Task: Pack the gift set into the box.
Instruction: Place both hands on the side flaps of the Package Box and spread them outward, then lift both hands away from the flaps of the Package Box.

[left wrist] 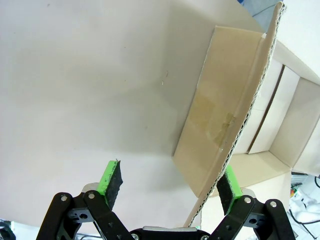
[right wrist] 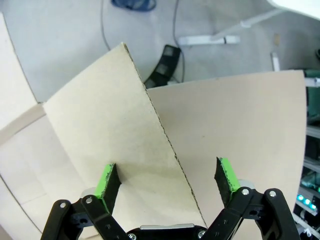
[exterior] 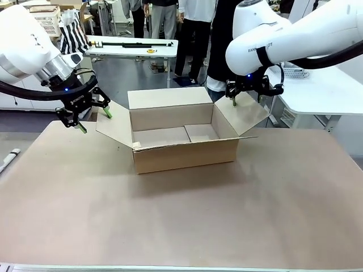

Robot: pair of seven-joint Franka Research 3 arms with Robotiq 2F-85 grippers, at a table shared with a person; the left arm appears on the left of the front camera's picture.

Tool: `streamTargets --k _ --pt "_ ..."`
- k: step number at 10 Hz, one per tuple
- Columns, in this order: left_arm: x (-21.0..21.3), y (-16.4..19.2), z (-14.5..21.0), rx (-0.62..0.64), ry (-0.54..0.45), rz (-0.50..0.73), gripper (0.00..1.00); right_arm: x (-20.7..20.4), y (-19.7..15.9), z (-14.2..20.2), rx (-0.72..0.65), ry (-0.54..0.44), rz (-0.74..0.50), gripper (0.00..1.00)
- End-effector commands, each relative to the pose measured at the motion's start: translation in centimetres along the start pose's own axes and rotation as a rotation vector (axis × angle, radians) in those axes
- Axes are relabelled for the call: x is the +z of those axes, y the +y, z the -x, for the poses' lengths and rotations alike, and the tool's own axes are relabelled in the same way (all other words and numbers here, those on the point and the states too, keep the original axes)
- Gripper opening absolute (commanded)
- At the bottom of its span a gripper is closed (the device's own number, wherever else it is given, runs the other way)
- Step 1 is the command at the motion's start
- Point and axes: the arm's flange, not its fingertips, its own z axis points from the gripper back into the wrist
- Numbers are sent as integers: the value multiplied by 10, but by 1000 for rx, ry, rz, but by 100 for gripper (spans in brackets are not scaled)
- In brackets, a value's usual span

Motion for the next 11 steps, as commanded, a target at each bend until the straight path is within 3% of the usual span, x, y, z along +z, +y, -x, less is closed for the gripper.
streamTargets --k 1,11 --pt "2 0 2 13 -8 -19 100 2 -3 -2 -6 -21 15 100" --pt "2 0 2 13 -8 -19 100 2 -3 -2 -6 -21 15 100"
